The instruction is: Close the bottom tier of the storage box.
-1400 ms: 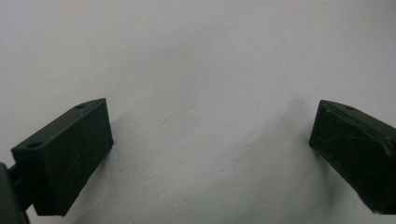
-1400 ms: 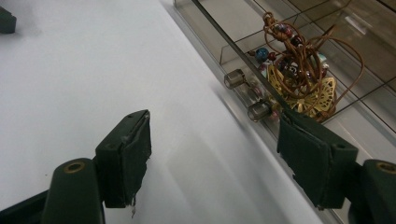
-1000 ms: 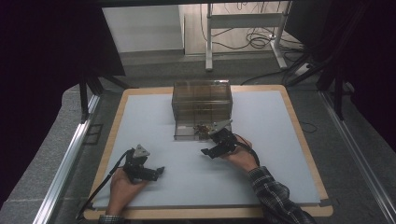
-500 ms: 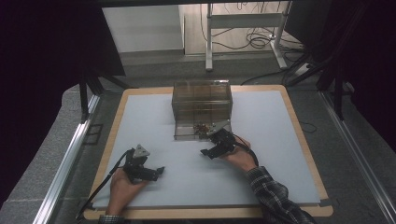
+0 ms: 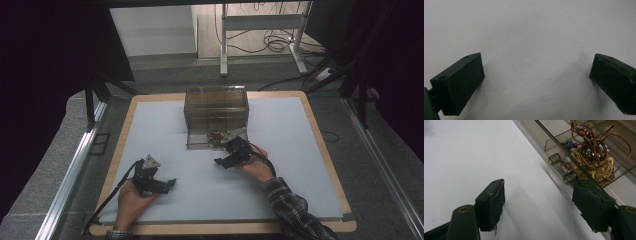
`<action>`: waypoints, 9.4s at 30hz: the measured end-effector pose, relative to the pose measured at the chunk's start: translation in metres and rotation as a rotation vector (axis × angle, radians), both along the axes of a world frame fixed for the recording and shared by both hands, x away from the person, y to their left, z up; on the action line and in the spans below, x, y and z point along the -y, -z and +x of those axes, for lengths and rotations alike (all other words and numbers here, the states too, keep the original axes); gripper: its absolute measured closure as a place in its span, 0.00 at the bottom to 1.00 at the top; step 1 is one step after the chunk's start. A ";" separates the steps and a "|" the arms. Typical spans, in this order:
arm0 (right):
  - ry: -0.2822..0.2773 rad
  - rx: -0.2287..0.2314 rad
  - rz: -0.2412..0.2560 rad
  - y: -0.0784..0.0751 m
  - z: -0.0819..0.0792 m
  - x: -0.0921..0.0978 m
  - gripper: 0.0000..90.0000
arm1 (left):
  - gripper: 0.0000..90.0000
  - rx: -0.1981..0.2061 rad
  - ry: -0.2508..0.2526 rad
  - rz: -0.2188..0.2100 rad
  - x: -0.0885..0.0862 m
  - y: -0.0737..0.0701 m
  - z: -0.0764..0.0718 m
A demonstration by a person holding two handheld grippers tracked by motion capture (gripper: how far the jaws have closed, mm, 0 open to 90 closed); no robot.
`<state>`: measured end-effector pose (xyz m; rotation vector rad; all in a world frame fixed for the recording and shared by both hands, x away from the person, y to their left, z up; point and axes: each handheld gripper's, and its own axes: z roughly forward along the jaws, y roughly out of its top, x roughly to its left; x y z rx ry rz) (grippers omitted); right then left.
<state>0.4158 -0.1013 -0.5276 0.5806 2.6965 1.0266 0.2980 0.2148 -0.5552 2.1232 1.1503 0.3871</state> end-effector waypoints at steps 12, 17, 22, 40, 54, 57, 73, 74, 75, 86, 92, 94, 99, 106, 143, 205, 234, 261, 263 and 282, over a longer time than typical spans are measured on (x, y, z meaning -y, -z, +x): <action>0.000 0.009 0.000 0.000 0.004 0.000 0.29 | 0.00 0.000 0.000 0.000 0.000 0.000 0.000; 0.002 0.013 0.002 0.001 0.006 0.000 0.28 | 0.00 0.000 0.000 0.000 0.000 0.000 0.000; 0.006 0.007 0.012 0.001 0.008 0.000 0.28 | 0.00 0.000 0.000 0.000 0.000 0.000 0.000; 0.012 0.003 0.026 0.001 0.015 0.000 0.28 | 0.00 0.000 0.000 0.000 0.000 0.000 0.000; 0.017 0.005 0.023 0.001 0.019 -0.002 0.28 | 0.00 0.000 0.000 0.000 0.000 0.000 0.000; 0.019 0.005 0.024 0.001 0.021 -0.002 0.28 | 0.00 0.000 0.000 0.000 0.000 0.000 0.000; 0.033 -0.009 0.041 0.000 0.029 -0.003 0.26 | 0.00 0.000 0.000 0.000 0.000 0.000 0.000; 0.035 -0.010 0.042 0.000 0.030 -0.003 0.26 | 0.00 0.000 0.000 0.001 0.000 0.000 0.000; 0.037 -0.011 0.043 0.000 0.030 -0.003 0.26 | 0.00 0.000 0.000 0.001 0.000 0.000 0.000; 0.047 -0.008 0.036 -0.001 0.035 -0.006 0.26 | 0.00 0.000 0.000 0.001 0.000 0.000 0.000; 0.055 -0.005 0.036 0.000 0.040 -0.007 0.26 | 0.00 0.000 0.000 0.001 0.000 0.000 0.000; 0.059 -0.003 0.036 0.000 0.042 -0.008 0.26 | 0.00 0.000 0.000 0.001 0.000 0.000 0.000; 0.065 -0.002 0.034 0.000 0.046 -0.010 0.26 | 0.00 0.000 0.000 0.001 0.000 0.000 0.000; 0.069 0.004 0.029 -0.001 0.052 -0.011 0.26 | 0.00 0.000 0.000 0.001 0.000 0.000 0.000; 0.096 0.030 0.027 0.001 0.070 -0.015 0.25 | 0.00 0.000 0.000 0.000 0.000 0.000 0.000; 0.094 0.062 0.045 -0.007 0.048 -0.011 0.13 | 0.00 0.000 0.000 0.001 0.000 0.000 0.000; 0.068 0.071 0.007 -0.010 0.029 -0.006 0.08 | 0.00 0.001 0.000 0.000 0.000 0.000 0.000; 0.066 0.071 -0.008 -0.016 0.010 0.004 0.05 | 0.00 0.000 0.000 0.000 0.000 0.000 0.000; 0.064 0.073 -0.008 -0.016 0.008 0.005 0.05 | 0.00 0.001 0.000 0.000 0.000 0.000 0.000; 0.080 0.078 0.006 -0.023 -0.004 0.020 0.04 | 0.00 0.000 0.000 0.000 0.000 0.000 0.000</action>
